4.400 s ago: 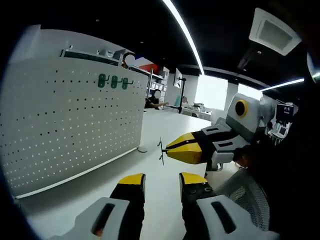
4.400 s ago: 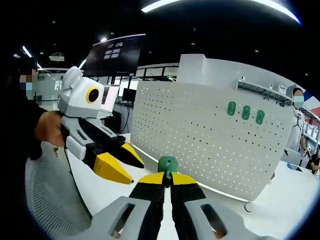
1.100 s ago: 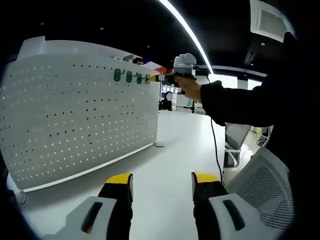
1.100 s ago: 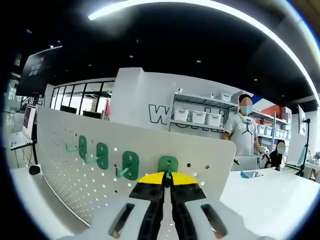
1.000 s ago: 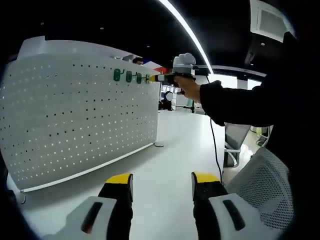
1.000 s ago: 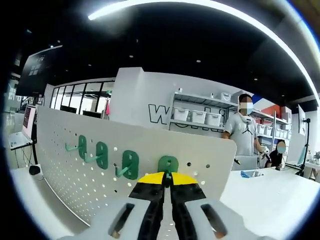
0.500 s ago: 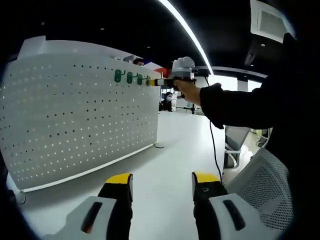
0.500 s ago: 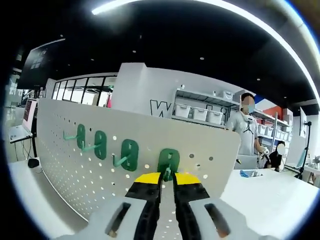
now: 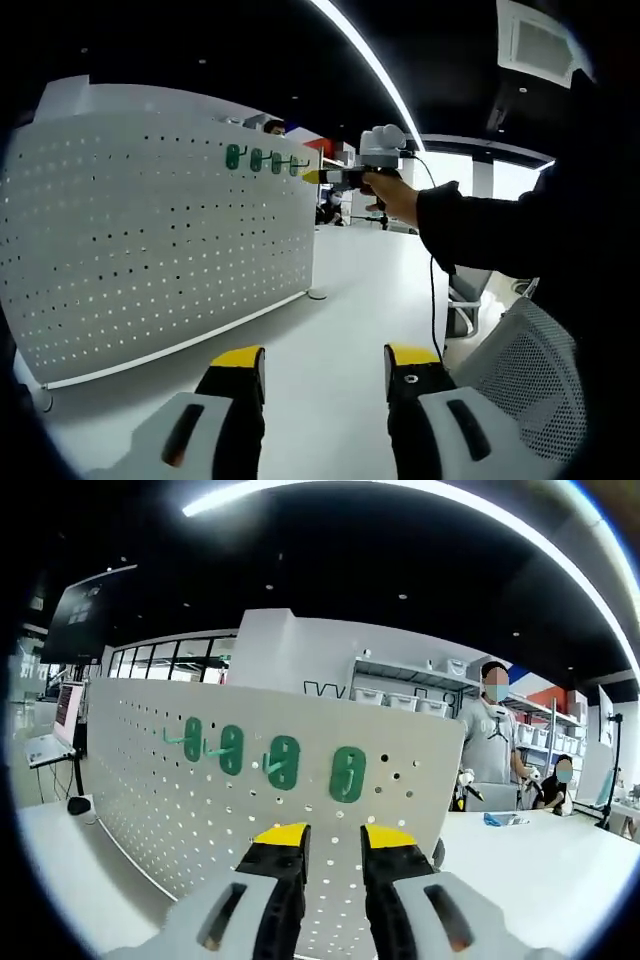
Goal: Insert the hook assembly into the mounting plate slot until the hook locks in place.
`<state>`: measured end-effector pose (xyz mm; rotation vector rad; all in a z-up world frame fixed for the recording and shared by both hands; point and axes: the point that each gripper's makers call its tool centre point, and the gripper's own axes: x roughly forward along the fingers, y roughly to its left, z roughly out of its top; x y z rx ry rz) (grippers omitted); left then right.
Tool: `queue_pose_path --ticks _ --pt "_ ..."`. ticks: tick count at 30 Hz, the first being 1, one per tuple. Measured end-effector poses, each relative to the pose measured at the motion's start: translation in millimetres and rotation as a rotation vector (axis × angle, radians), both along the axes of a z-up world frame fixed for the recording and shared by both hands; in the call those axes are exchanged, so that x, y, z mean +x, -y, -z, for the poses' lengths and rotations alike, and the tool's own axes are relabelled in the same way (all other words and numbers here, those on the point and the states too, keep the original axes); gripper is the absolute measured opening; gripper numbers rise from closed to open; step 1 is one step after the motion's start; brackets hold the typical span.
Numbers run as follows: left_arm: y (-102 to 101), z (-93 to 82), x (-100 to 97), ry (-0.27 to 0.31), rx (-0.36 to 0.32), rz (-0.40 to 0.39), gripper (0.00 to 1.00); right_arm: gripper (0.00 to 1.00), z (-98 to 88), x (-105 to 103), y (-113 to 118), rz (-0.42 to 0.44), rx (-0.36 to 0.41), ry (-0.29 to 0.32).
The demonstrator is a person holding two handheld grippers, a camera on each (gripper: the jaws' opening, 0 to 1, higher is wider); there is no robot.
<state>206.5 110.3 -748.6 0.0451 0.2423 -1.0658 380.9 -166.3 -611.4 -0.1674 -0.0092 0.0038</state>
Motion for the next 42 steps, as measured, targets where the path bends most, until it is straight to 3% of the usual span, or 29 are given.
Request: queue_pose_path --ticks 15,27,42 --pt "-6 -8.5 2.5 0.019 -0.017 -0.026 0.50 0.25 18.8 -41 -39 -0.078 -0.004 -0.014" --pt "-26 -23.1 11.4 0.039 -0.034 -0.086 0.50 0.29 25.9 -73 -64 -0.145 0.032 -0.015" --pt "-52 -45.9 8.4 0.078 -0.064 -0.161 0.52 0.34 29.7 -116 -107 -0.244 -0.002 -0.020"
